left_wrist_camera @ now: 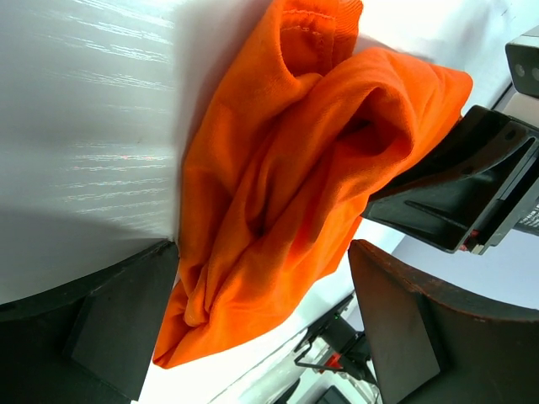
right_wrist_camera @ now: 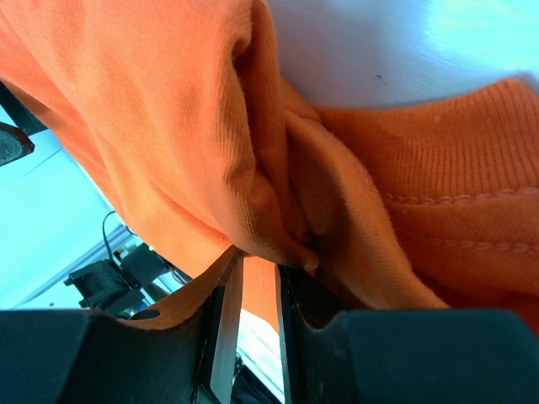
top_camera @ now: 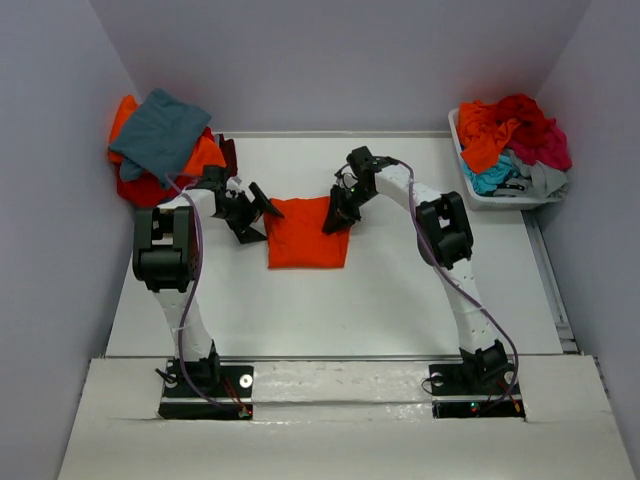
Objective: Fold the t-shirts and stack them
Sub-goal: Put the neatly folded tshirt into the corner of the board with the left arm
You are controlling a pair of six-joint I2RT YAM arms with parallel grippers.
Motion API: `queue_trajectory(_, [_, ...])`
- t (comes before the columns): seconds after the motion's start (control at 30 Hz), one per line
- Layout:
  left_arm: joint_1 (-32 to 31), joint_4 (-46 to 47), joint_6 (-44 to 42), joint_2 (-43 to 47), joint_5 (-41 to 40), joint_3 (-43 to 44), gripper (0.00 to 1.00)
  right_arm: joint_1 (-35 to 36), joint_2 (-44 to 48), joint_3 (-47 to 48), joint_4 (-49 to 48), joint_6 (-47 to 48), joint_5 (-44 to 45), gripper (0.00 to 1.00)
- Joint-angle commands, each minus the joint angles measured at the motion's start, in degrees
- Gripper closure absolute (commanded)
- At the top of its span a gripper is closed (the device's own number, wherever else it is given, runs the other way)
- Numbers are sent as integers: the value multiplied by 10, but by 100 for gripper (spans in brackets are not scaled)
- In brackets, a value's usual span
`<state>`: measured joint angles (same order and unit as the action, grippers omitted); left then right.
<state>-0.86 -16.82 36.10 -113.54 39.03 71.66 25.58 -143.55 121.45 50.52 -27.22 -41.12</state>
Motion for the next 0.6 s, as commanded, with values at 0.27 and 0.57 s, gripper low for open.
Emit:
queue_trajectory(0.27, [-1,-60,-49,-49,-92,-64,1,6,-21,7,-5,4,19,72])
queue_trajectory(0.57, [-54,-69,-73,-91,-34,-40,1,6,-21,1,-9,3,19,72])
